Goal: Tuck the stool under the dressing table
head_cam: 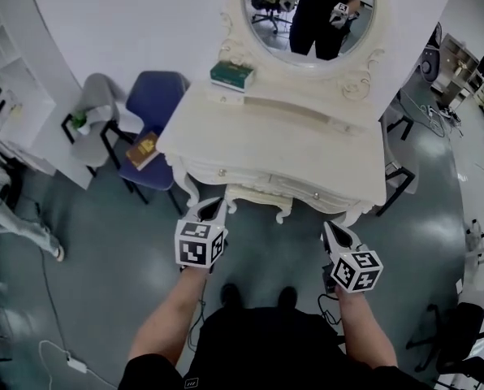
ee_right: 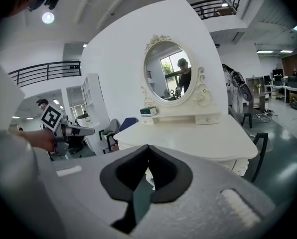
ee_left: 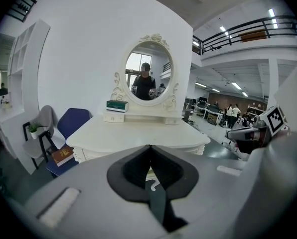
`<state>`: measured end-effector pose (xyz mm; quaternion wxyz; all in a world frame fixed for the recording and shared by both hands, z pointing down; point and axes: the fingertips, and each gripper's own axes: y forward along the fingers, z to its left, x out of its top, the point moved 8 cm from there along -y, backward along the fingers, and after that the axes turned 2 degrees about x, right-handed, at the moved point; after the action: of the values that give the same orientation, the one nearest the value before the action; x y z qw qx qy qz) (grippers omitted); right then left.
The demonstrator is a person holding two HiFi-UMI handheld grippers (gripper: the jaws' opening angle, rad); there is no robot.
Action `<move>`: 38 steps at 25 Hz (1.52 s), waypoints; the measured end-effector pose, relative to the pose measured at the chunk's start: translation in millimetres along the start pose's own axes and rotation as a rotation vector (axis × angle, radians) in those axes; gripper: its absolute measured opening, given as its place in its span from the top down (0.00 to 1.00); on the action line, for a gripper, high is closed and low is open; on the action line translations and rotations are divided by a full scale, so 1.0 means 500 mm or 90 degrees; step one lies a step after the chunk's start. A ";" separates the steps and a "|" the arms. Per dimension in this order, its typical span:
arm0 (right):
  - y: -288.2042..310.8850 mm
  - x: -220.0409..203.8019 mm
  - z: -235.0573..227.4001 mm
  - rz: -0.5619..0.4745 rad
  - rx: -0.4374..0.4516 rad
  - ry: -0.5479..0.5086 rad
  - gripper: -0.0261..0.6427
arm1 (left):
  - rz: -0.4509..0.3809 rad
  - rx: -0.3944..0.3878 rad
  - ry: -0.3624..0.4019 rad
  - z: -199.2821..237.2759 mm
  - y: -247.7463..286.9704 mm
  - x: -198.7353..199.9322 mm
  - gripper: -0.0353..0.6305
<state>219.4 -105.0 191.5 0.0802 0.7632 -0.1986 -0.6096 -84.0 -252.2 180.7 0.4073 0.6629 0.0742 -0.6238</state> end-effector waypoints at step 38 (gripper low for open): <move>-0.087 0.267 -0.028 -0.200 0.107 -0.107 0.96 | -0.179 0.046 0.039 -0.115 -0.097 0.214 0.92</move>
<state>265.7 -120.5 59.2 -0.0969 0.7352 -0.1332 -0.6576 -46.8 -227.8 58.0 0.2894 0.6791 0.1560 -0.6563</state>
